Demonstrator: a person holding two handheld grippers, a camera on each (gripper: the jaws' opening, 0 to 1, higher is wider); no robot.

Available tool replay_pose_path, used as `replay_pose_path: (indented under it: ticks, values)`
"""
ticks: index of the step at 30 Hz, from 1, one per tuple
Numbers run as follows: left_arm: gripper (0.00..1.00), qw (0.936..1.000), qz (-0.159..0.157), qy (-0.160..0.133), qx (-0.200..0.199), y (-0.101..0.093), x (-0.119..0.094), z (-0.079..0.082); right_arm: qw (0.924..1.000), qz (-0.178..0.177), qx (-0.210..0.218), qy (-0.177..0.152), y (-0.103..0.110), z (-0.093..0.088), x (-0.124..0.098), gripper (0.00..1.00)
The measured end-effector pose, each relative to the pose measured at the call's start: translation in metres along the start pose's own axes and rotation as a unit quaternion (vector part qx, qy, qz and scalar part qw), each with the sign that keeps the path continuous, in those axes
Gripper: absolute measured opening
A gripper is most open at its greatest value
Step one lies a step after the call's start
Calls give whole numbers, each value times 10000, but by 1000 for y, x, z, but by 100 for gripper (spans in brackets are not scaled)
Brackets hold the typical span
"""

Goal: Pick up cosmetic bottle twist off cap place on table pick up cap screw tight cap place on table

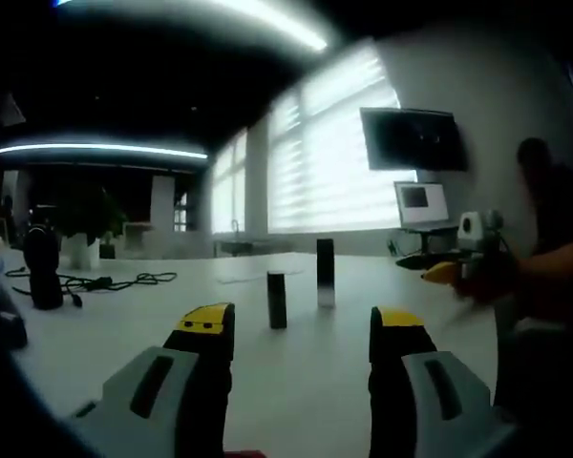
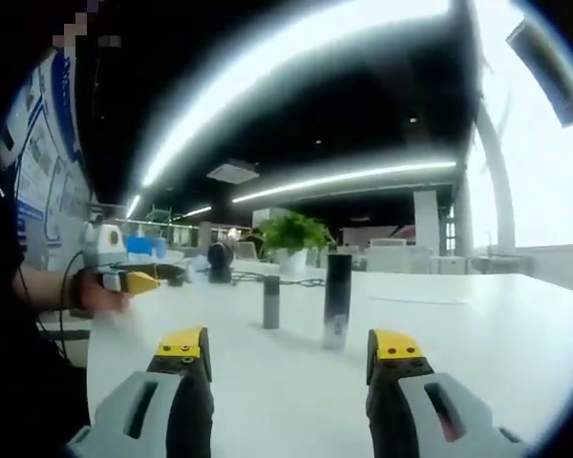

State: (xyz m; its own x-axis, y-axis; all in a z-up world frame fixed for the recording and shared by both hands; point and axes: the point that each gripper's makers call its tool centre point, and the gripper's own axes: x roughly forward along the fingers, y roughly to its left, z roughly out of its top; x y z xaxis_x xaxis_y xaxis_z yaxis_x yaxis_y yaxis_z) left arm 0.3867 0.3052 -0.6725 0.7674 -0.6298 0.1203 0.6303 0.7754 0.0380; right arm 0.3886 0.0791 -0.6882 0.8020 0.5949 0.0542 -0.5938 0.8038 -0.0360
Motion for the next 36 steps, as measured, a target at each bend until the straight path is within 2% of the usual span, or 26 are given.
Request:
replay_pose_path:
  ticks: [23,36]
  values:
    - [47,9999,21,113,-23,3,3,-5,10000,24,-48,-5,0,0,1,59]
    - [46,9985,351,169,-372,20,8,-8,10000,33,71,2,-2,-1,2,58]
